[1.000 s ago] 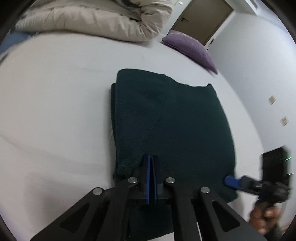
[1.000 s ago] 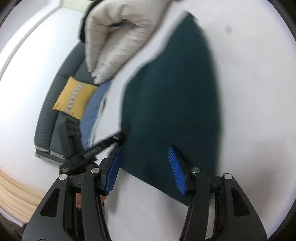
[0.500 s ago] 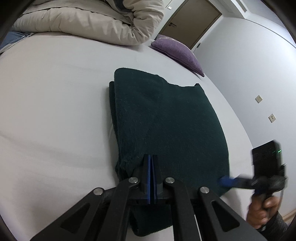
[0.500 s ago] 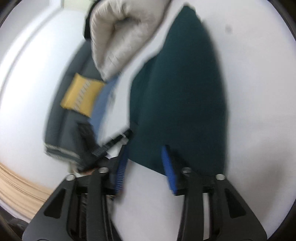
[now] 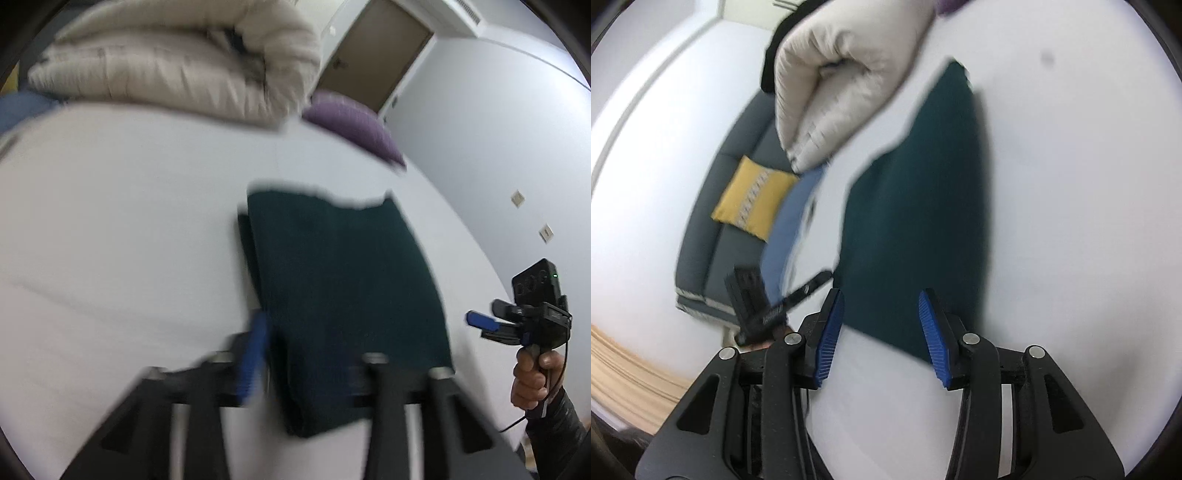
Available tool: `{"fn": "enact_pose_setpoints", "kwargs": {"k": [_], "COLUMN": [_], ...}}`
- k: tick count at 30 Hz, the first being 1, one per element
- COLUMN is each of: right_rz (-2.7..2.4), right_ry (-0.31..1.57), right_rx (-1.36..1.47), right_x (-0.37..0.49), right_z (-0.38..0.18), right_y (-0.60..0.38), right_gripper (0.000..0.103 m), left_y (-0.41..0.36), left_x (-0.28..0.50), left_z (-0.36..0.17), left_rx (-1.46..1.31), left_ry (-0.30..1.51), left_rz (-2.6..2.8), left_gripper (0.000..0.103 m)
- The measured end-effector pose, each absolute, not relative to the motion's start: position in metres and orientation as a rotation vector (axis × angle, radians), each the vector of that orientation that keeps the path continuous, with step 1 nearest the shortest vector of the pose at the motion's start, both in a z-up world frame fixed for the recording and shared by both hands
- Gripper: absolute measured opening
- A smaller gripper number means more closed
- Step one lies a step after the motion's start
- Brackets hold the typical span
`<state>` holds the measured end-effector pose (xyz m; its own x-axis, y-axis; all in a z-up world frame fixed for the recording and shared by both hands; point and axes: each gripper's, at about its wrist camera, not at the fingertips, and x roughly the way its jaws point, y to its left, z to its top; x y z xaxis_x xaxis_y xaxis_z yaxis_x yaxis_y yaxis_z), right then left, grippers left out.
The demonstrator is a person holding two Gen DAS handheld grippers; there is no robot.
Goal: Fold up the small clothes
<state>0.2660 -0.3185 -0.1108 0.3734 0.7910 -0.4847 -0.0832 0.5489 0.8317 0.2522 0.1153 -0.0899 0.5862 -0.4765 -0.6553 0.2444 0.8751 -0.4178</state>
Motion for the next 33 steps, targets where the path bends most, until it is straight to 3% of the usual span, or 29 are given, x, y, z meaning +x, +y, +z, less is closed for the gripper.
{"fn": "enact_pose_setpoints", "kwargs": {"k": [4, 9, 18, 25, 29, 31, 33], "right_rz": [0.667, 0.635, 0.481, 0.341, 0.320, 0.369, 0.415], "right_ry": [1.082, 1.116, 1.037, 0.957, 0.943, 0.945, 0.970], "right_rx": [0.807, 0.821, 0.940, 1.053, 1.091, 1.099, 1.088], "right_x": [0.324, 0.380, 0.434, 0.413, 0.379, 0.365, 0.354], "right_z": [-0.113, -0.132, -0.156, -0.175, -0.183, -0.183, -0.182], "right_y": [-0.288, -0.269, -0.318, -0.381, -0.412, -0.413, -0.403], "right_gripper": [0.046, 0.046, 0.050, 0.054, 0.054, 0.055, 0.063], "left_y": [0.083, 0.046, 0.070, 0.100, 0.132, 0.148, 0.156], "left_x": [0.280, 0.321, 0.347, 0.342, 0.339, 0.336, 0.335], "left_z": [-0.073, -0.097, -0.131, -0.130, -0.128, -0.135, -0.142], "left_rx": [-0.237, -0.140, -0.295, -0.419, -0.483, -0.562, -0.613], "left_ry": [0.827, 0.915, 0.926, 0.890, 0.869, 0.886, 0.904], "left_rz": [-0.452, -0.430, -0.489, -0.511, -0.434, -0.423, -0.422], "left_gripper": [0.055, 0.055, 0.054, 0.052, 0.065, 0.065, 0.067]}}
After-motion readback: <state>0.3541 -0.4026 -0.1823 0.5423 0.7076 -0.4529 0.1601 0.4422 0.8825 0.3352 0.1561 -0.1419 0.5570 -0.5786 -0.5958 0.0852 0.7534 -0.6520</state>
